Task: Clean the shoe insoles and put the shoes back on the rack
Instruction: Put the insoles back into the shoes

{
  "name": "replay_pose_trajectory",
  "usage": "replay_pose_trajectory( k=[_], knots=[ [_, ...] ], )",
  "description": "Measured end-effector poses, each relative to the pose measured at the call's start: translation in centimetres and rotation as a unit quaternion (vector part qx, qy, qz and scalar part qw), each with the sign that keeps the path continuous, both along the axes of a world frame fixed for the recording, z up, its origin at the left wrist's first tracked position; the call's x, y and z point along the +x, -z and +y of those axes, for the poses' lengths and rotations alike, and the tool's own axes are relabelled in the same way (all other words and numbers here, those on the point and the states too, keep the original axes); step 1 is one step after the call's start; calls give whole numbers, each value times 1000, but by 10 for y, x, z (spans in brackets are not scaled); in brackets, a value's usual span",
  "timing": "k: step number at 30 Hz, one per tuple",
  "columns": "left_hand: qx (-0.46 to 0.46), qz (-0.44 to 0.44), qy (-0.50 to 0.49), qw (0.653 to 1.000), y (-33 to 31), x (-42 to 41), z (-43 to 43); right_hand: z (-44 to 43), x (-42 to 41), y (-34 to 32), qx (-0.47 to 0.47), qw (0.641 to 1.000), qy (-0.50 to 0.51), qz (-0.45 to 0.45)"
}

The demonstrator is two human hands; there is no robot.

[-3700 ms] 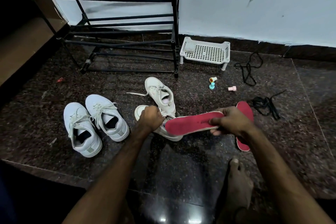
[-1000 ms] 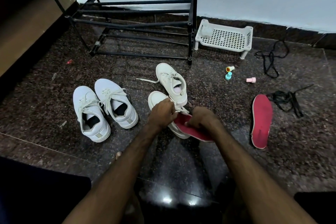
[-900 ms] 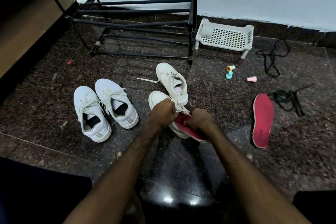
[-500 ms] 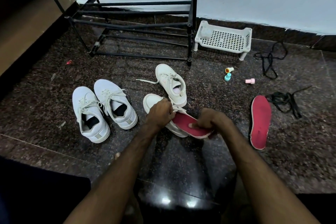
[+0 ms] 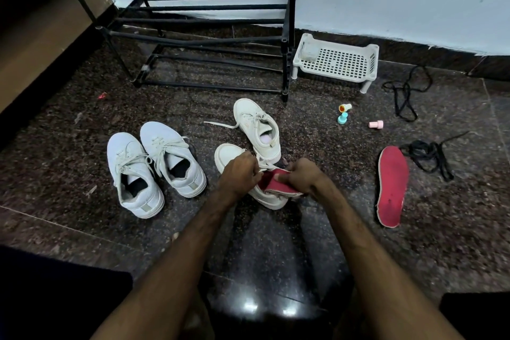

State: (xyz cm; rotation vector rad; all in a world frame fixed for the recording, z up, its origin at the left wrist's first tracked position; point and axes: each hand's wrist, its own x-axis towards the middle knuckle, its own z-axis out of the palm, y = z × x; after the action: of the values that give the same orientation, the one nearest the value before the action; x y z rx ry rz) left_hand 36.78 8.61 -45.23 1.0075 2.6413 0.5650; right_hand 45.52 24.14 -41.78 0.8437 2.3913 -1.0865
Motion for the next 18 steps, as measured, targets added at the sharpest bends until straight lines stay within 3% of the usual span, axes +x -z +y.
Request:
replay_pose_trajectory(
  k=[9, 15, 18],
  knots=[
    [5, -10, -3, 1000, -3, 0, 1, -14, 3, 6, 116, 993, 12, -21],
    [-3, -11, 0, 1000, -4, 0, 1, -31, -3, 15, 118, 992, 21, 30],
    [-2, -11, -10, 1000, -7, -1, 1, -17, -1, 5, 72, 997, 11, -9]
  ],
)
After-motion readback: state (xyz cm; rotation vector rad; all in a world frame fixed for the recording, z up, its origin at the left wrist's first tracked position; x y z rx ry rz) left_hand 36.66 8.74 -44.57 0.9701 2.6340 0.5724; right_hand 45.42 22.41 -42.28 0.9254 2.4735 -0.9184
